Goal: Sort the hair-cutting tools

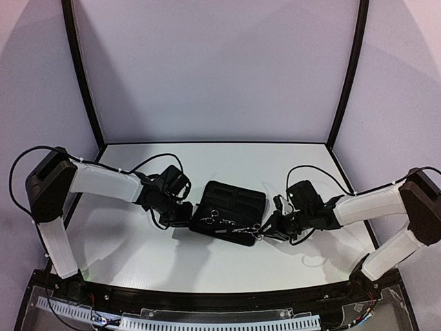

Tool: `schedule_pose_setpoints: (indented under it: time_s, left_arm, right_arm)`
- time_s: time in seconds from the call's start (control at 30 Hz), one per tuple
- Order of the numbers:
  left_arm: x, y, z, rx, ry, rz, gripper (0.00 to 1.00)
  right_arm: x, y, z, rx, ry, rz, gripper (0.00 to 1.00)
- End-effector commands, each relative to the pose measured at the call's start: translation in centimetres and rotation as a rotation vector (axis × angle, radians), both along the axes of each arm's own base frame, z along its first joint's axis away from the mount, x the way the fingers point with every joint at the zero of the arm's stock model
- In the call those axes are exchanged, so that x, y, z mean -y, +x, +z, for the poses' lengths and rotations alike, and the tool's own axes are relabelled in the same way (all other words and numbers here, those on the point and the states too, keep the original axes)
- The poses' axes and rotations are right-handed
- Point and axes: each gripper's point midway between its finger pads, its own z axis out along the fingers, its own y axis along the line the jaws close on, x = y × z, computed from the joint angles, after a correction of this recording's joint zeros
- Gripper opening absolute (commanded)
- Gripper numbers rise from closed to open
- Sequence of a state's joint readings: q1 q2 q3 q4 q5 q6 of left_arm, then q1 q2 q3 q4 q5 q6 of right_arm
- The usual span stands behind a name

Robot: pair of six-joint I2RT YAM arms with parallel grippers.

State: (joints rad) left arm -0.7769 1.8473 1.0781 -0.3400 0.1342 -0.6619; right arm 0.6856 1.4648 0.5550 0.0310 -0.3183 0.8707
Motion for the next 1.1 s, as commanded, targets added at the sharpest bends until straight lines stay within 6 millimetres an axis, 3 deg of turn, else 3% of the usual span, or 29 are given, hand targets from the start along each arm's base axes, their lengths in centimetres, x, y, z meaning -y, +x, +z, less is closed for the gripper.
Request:
schedule_pose_setpoints:
  time_s: [0.0, 0.2, 0.43, 0.77, 1.07]
  left_arm:
    - [-3.1, -2.6, -5.9, -0.107, 0.155, -0.017, 0.01]
    - [-3.2, -2.6, -6.0, -0.104, 0.16, -0.021, 0.01]
    - [-3.5, -2.7, -6.1, -0.106, 0.169, -0.018, 0.01]
    - [-3.2, -3.0, -6.1, -0.119, 0.15, -0.016, 0.01]
    - [-3.3, -3.6, -6.1, -0.139, 0.139, -0.009, 0.01]
  right_arm:
    - [-0.8, 0.4, -0.6, 0.01, -0.036, 0.032, 0.24]
    - [-2.9, 0.7, -0.6, 0.011, -0.006, 0.074, 0.18]
    - [-5.0, -0.5, 0.0, 0.004, -0.055, 0.155, 0.1]
    - [-7.4, -1.4, 0.8, -0.003, -0.033, 0.208, 0.08]
    - [-9.9, -0.5, 2.9, 0.027, 0.005, 0.242, 0.07]
